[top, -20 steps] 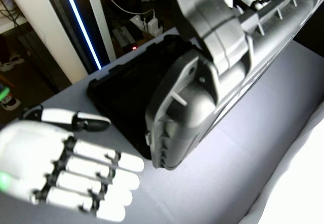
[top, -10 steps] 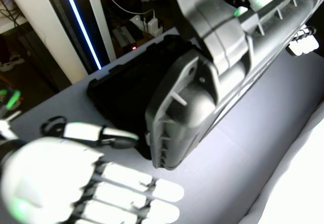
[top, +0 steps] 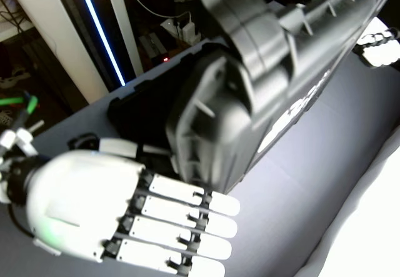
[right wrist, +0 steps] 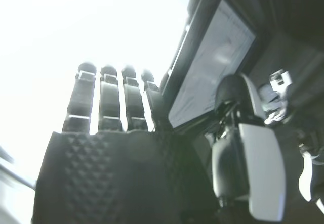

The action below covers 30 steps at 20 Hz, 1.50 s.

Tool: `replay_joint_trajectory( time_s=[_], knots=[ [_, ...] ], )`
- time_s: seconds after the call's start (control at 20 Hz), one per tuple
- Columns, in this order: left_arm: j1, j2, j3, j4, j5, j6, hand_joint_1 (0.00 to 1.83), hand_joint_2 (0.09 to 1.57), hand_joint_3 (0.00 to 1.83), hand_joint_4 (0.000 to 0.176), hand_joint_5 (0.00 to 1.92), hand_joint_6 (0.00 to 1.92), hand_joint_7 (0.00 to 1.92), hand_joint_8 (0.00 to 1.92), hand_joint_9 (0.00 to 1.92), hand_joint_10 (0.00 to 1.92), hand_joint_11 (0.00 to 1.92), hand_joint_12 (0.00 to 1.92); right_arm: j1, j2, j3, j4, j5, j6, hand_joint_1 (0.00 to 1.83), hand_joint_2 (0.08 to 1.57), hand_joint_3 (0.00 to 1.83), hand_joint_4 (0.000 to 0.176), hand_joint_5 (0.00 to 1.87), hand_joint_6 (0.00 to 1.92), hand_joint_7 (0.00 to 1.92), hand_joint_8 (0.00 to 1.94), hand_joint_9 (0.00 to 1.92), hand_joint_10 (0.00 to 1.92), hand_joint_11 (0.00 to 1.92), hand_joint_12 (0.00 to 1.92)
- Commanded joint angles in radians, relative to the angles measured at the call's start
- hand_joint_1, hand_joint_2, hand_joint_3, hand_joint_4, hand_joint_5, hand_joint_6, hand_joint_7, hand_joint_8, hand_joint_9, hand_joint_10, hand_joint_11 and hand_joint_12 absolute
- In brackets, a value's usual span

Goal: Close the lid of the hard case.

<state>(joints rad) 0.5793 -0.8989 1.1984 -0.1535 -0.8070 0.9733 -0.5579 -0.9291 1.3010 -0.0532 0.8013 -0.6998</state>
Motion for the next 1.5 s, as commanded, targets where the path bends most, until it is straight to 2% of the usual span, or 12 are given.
replay_joint_trajectory(
  time_s=[0.0,0.25,0.5,0.7,0.75,0.95,1.15,1.3,1.45],
  knots=[
    [0.005,0.016,-0.012,0.015,-0.165,-0.001,0.0,1.06,0.01,0.0,0.02,0.0,0.02,0.0,0.02,0.0,0.05,0.03,0.001,0.01,-0.017,-0.013,0.169,0.009,0.22,1.18,0.0,0.0,0.03,0.0,0.02,0.0,0.0,0.0,0.0,0.0],
    [0.068,0.063,-0.072,0.02,-0.238,-0.003,0.0,1.05,0.0,0.0,0.0,0.0,0.0,0.0,0.0,0.0,0.0,0.01,-0.075,0.037,-0.065,0.003,0.261,0.031,0.24,1.18,0.0,0.0,0.05,0.01,0.05,0.0,0.02,0.0,0.03,0.01],
    [0.126,0.096,-0.12,0.018,-0.302,-0.01,0.0,1.09,0.01,0.0,0.01,0.0,0.02,0.01,0.02,0.01,0.03,0.02,-0.116,0.041,-0.081,0.003,0.307,0.066,0.26,1.18,0.0,0.0,0.05,0.0,0.07,0.01,0.05,0.01,0.06,0.03],
    [0.167,0.118,-0.145,0.018,-0.333,-0.018,0.06,1.06,0.0,0.0,0.02,0.01,0.04,0.01,0.05,0.01,0.03,0.01,-0.155,0.056,-0.105,0.004,0.322,0.066,0.29,1.16,0.0,0.0,0.07,0.01,0.07,0.0,0.05,0.01,0.05,0.02],
    [0.199,0.133,-0.159,0.016,-0.353,-0.03,0.03,1.08,0.0,0.0,0.05,0.0,0.07,0.0,0.09,0.01,0.07,0.04,-0.18,0.063,-0.116,0.004,0.325,0.07,0.3,1.17,0.0,0.0,0.08,0.01,0.08,0.0,0.05,0.0,0.05,0.02],
    [0.269,0.157,-0.193,0.007,-0.391,-0.042,0.09,1.14,0.02,0.0,0.0,0.0,0.02,0.0,0.03,0.01,0.05,0.04,-0.246,0.078,-0.143,0.004,0.336,0.081,0.35,1.2,0.01,0.0,0.07,0.0,0.07,0.0,0.04,0.0,0.05,0.03],
    [0.37,0.167,-0.219,-0.033,-0.43,-0.061,0.04,1.15,0.01,0.0,0.0,0.0,0.01,0.0,0.02,0.0,0.04,0.04,-0.305,0.08,-0.159,0.011,0.36,0.102,0.41,1.21,0.0,0.0,0.03,0.0,0.03,0.0,0.0,0.0,0.02,0.01],
    [0.443,0.176,-0.231,-0.063,-0.488,-0.099,0.02,1.17,0.01,0.0,0.0,0.0,0.0,0.0,0.01,0.0,0.02,0.04,-0.384,0.1,-0.184,0.062,0.424,0.103,0.35,1.2,0.0,0.0,0.01,0.0,0.03,0.0,0.01,0.0,0.03,0.02],
    [0.488,0.189,-0.25,-0.077,-0.52,-0.099,0.02,1.15,0.0,0.0,0.0,0.0,0.0,0.0,0.01,0.0,0.05,0.06,-0.487,0.119,-0.211,0.133,0.507,0.103,0.31,1.19,0.0,0.0,0.0,0.0,0.01,0.0,0.0,0.0,0.02,0.02]
  ],
)
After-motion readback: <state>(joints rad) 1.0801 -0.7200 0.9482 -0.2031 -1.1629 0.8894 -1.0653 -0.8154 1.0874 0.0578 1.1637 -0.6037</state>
